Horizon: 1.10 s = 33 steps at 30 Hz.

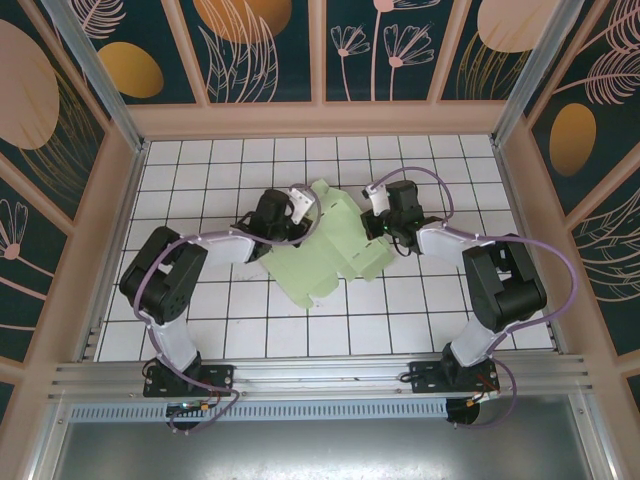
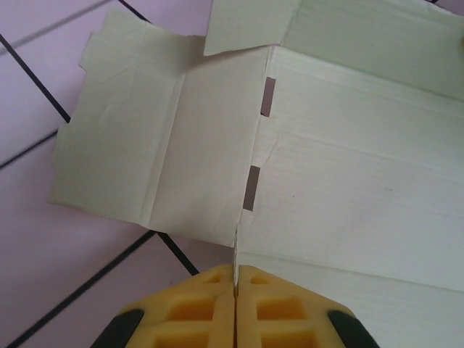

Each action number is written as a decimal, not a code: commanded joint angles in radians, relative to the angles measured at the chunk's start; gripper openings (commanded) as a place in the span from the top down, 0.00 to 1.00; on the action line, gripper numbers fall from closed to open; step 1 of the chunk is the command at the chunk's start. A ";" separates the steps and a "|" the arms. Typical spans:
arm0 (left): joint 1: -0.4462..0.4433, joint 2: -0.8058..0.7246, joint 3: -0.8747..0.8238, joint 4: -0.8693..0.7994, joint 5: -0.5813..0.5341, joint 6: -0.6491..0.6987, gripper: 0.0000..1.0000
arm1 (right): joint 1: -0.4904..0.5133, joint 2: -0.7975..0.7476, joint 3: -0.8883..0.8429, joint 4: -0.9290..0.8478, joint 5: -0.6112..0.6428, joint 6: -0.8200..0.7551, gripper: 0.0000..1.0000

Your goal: Fold the paper box

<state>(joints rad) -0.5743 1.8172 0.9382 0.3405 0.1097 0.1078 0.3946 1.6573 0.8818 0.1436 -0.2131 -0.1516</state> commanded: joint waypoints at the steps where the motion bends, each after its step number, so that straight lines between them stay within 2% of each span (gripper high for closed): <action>1: -0.075 0.000 -0.008 0.090 -0.226 0.128 0.93 | 0.004 0.017 0.038 0.020 0.014 0.027 1.00; 8: -0.191 0.083 -0.014 0.137 -0.414 0.257 0.90 | 0.000 0.033 0.037 0.032 0.011 0.038 1.00; 14: -0.269 0.202 0.075 0.082 -0.559 0.347 0.90 | -0.001 0.048 0.042 0.042 0.001 0.044 1.00; 19: -0.281 0.233 0.098 0.058 -0.589 0.357 0.90 | -0.001 0.049 0.043 0.041 0.004 0.044 1.00; 22: -0.279 0.209 0.081 0.085 -0.558 0.318 0.90 | -0.003 0.050 0.042 0.039 0.006 0.043 1.00; 26: -0.241 0.174 0.119 -0.016 -0.398 0.201 0.88 | -0.003 0.046 0.044 0.037 0.006 0.043 1.00; 29: -0.208 0.145 0.117 -0.018 -0.267 0.128 0.80 | -0.003 0.045 0.043 0.039 0.006 0.043 1.00; 31: -0.189 0.125 0.119 -0.016 -0.192 0.080 0.68 | -0.003 0.044 0.043 0.038 0.010 0.038 1.00; 33: -0.173 0.096 0.108 0.012 -0.142 0.032 0.61 | -0.002 0.043 0.043 0.035 0.021 0.033 1.00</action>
<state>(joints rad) -0.7593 1.9724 1.0336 0.3473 -0.1925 0.2523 0.3862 1.6920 0.8925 0.1463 -0.1841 -0.1253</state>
